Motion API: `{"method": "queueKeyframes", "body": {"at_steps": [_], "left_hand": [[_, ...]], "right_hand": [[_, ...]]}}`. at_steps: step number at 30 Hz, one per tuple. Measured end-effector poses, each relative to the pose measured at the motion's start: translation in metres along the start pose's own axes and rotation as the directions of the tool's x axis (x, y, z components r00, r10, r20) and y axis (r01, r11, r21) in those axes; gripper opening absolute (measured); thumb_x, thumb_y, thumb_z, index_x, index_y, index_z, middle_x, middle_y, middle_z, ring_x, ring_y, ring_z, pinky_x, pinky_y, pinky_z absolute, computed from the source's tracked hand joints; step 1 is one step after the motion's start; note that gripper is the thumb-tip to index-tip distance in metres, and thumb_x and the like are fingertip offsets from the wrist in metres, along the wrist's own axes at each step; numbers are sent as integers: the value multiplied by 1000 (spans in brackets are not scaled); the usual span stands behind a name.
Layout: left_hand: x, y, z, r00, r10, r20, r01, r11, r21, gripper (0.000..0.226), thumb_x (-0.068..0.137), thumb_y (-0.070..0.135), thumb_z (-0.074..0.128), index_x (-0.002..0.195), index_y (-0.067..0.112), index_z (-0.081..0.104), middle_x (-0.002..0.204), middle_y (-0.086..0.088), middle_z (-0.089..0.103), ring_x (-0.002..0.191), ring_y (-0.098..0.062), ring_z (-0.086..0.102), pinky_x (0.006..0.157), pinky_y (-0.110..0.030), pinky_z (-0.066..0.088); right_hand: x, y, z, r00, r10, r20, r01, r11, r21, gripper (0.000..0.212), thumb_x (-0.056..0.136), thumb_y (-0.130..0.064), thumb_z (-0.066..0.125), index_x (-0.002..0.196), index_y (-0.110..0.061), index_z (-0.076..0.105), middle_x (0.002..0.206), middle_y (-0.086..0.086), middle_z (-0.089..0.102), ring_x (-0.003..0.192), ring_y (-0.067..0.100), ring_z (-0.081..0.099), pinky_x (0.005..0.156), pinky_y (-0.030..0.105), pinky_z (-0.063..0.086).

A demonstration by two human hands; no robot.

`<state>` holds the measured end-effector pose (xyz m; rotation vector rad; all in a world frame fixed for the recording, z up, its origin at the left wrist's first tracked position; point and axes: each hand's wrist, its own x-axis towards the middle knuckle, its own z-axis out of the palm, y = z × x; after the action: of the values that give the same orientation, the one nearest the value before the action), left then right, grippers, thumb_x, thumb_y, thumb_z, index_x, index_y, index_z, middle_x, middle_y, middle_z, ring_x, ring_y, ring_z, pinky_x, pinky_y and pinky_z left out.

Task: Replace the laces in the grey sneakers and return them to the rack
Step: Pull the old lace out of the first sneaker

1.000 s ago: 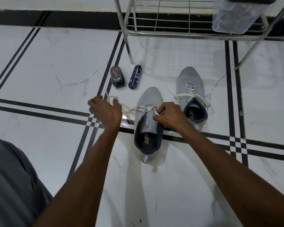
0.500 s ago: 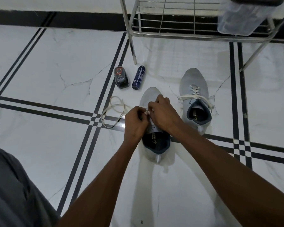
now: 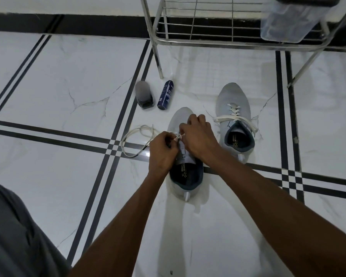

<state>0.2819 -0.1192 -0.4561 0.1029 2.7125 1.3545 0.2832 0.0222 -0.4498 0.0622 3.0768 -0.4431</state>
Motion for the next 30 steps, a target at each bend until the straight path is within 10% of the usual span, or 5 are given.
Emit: {"method": "queueKeyframes", "body": {"at_steps": [8, 14, 20, 24, 30], "left_hand": [[-2, -2, -3, 999, -30, -18, 30, 999, -13, 10, 93, 14, 67, 101, 11, 72, 93, 4, 72, 82, -1, 63, 71, 0, 42], [-1, -2, -2, 1000, -9, -8, 9, 1000, -16, 9, 92, 12, 68, 100, 12, 72, 92, 5, 72, 84, -4, 65, 72, 1, 41], [-2, -4, -5, 1000, -12, -19, 12, 1000, -2, 8, 92, 12, 67, 99, 11, 72, 90, 6, 70, 80, 4, 61, 70, 2, 39], [-2, -8, -8, 999, -29, -44, 28, 999, -23, 7, 93, 14, 67, 98, 11, 71, 91, 3, 72, 82, 0, 64, 71, -1, 42], [-4, -5, -7, 999, -20, -41, 20, 1000, -6, 11, 91, 12, 67, 100, 10, 72, 92, 2, 72, 80, -3, 63, 71, 0, 42]], "right_hand": [[14, 47, -47, 731, 568, -377, -402, 806, 434, 26, 96, -12, 56, 121, -8, 53, 141, 17, 36, 122, 35, 43, 88, 39, 46], [-2, 1, -9, 990, 48, 130, -65, 989, 133, 30, 92, -31, 63, 119, -20, 64, 139, 12, 41, 131, 35, 33, 103, 43, 36], [5, 0, -11, 995, 68, -72, -61, 993, 98, 20, 94, -13, 56, 111, -12, 66, 129, 15, 47, 118, 35, 44, 93, 44, 43], [13, 40, -55, 621, 629, -468, -386, 765, 516, 17, 93, -2, 55, 107, -11, 58, 137, 15, 39, 115, 32, 47, 90, 46, 52], [0, 0, -21, 983, 142, 113, -167, 952, 255, 33, 89, -33, 70, 120, -22, 66, 148, 13, 38, 140, 34, 26, 111, 45, 35]]}}
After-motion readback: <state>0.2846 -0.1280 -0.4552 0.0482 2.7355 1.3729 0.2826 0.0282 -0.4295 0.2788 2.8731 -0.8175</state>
